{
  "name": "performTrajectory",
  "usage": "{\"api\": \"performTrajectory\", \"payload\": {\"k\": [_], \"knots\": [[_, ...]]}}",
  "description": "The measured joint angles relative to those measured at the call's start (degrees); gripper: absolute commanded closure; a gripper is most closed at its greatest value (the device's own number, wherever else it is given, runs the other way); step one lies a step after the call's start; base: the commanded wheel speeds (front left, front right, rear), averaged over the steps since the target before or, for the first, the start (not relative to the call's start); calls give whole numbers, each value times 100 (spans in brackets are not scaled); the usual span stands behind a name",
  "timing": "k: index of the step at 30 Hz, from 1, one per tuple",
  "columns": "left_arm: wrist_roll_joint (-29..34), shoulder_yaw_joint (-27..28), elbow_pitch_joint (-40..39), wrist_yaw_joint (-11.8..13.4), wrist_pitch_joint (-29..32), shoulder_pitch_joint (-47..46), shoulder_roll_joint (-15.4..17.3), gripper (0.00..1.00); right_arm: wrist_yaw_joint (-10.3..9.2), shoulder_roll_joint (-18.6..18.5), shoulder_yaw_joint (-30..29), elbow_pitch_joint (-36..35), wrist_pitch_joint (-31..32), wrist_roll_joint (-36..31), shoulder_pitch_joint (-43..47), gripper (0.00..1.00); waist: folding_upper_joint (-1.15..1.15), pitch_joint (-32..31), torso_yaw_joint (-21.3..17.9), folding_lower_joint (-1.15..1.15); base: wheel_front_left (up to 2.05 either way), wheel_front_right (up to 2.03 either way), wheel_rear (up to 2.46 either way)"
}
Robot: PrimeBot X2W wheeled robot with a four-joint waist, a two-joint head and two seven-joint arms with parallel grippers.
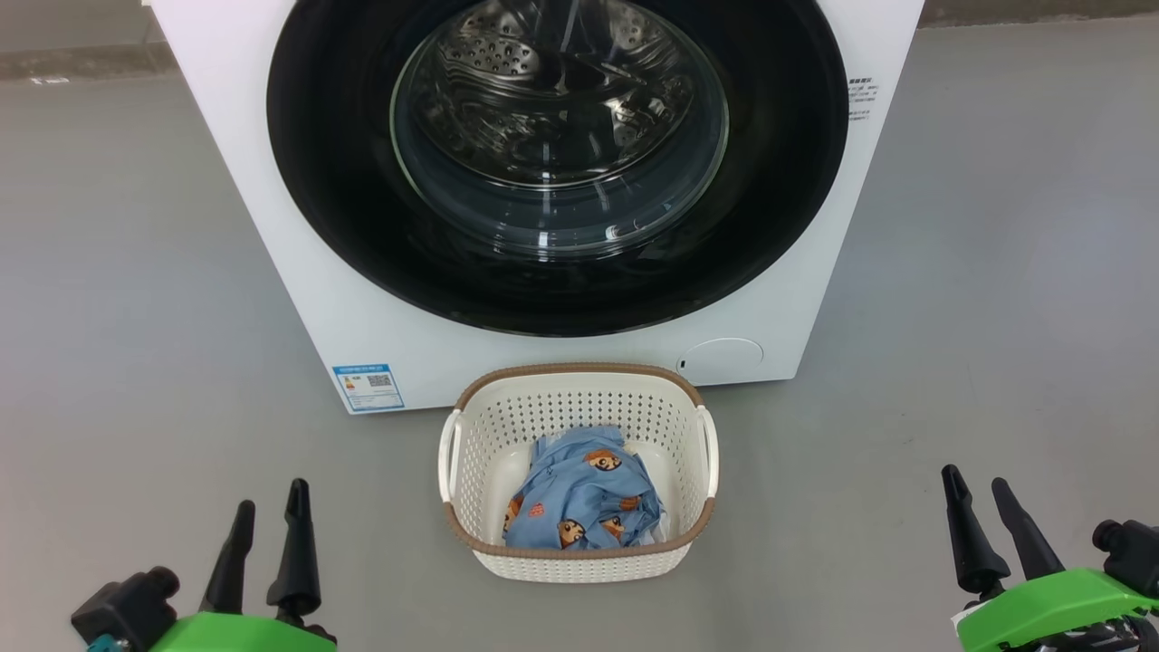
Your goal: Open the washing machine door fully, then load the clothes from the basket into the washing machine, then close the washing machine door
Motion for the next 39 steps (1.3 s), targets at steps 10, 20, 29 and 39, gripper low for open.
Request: {"api": "performTrajectory", "payload": {"k": [10,20,29,39], "knots": [[682,-47,29,0,-153,-74,4,0,0,-36,105,73,-138,-658,-59,0,0,16,8,0,0,0,0],[1238,-121,165,9,-307,-116,8,0,0,-73,140,118,-288,-1304,-100,0,0,29,-2,0,0,0,0],[1613,-266,321,11,-483,-149,16,0,0,-108,157,137,-458,-1816,-106,0,0,15,-17,0,0,0,0],[2120,-330,424,129,-631,-232,19,0,0,-159,160,138,-621,-2430,-108,0,0,2,-18,0,0,0,0]]}}
